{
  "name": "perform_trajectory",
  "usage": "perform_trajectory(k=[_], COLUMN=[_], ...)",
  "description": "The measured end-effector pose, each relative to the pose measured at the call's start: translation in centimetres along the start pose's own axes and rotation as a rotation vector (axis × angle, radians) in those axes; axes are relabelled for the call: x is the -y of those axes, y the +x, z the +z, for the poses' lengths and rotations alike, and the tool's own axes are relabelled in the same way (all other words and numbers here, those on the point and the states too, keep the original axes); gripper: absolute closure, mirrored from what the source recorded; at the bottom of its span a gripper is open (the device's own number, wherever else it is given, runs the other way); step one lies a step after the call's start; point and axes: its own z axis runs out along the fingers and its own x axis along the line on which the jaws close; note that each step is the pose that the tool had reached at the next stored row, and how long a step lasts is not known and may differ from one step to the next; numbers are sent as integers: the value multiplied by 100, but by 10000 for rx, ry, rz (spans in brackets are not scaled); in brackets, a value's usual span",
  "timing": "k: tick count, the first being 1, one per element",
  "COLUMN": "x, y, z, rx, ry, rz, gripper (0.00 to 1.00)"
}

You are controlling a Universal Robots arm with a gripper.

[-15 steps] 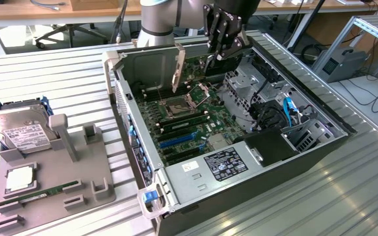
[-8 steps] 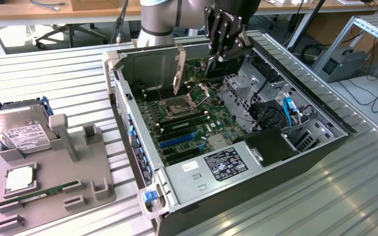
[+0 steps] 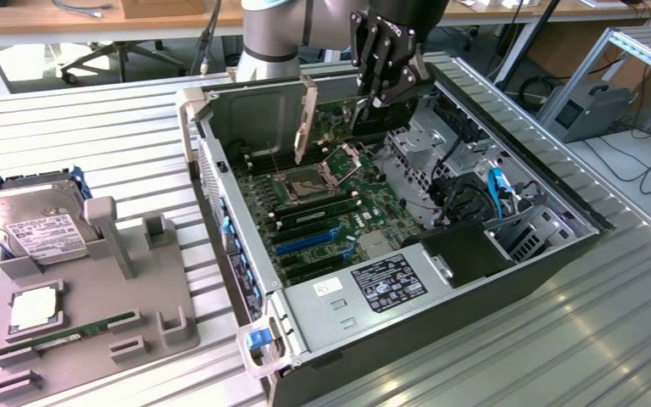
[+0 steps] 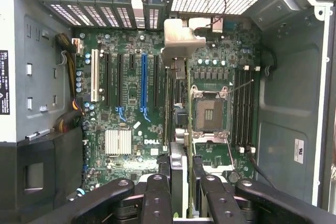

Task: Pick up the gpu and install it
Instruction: 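Insert the gpu into the slot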

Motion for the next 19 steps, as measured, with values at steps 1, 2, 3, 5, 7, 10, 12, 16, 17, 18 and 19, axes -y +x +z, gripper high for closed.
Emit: perform_trajectory(k=[1, 2, 3, 5, 7, 10, 12, 16, 17, 18, 19], x=[0, 1, 1, 1, 1, 1, 0, -3, -3, -3, -4], y=[0, 0, 0, 0, 0, 0, 0, 7, 9, 11, 13], z=[0, 0, 0, 1, 3, 3, 3, 10, 10, 9, 9], rx=[1, 1, 1, -1, -7, -4, -7, -4, -5, -5, -6], ry=[0, 0, 0, 7, 20, 32, 32, 32, 32, 32, 32], rz=[-1, -1, 5, 101, 315, 517, 520, 520, 519, 519, 519], gripper=[73, 73, 73, 73, 73, 73, 73, 73, 73, 73, 73])
